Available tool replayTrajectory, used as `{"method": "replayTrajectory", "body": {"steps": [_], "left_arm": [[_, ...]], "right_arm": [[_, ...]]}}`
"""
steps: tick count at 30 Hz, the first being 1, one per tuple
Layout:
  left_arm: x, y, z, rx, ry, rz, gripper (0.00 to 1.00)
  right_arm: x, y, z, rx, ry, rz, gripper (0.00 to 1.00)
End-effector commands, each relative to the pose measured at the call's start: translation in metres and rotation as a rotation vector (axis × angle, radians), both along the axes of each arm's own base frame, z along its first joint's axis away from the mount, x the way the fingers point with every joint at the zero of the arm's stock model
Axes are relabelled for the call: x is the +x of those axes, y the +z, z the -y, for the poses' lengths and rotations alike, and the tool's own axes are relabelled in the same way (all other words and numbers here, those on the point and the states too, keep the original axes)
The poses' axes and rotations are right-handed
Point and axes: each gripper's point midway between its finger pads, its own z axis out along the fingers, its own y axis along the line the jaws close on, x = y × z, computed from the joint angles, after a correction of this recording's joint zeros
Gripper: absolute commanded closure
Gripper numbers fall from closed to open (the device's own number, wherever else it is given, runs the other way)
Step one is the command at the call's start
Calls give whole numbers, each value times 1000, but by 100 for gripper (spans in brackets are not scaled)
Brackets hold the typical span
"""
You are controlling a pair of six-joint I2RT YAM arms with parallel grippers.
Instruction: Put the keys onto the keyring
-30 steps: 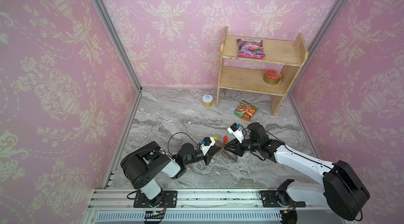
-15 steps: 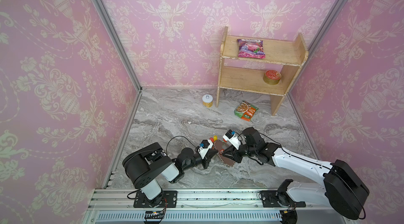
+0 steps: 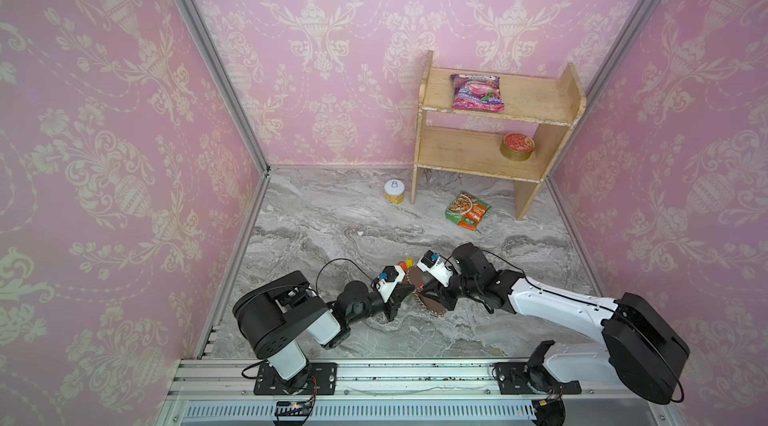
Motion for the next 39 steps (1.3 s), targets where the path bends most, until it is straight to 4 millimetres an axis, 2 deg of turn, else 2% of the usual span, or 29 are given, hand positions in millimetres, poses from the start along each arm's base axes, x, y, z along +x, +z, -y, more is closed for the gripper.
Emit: {"method": "replayTrajectory", "body": {"steps": [1,8,14,22,29,33,39], "left_arm": [[-5,4,4,-15,-28,11,100],[-5,6,4,-13,-30,30,100],[2,7,1,-2,5,55,100],[17,17,1,-20,43,86,100],[30,28,2,-45,59,104,100],[38,32,2,-54,67,114,100],[46,38,5,-73,58,120,100]], "right_arm": [[11,10,-9,12,18,62,81],[12,5,-14,1,50,54,84],[6,4,-14,5,59,22,100],[-7,0,-13,11,68,-25,100],[-21,-12,-14,-25,61,-59,100],[-24,-15,-15,-24,37,-76,100],[-27,-31,-11,-74,-13,-57,100]]}}
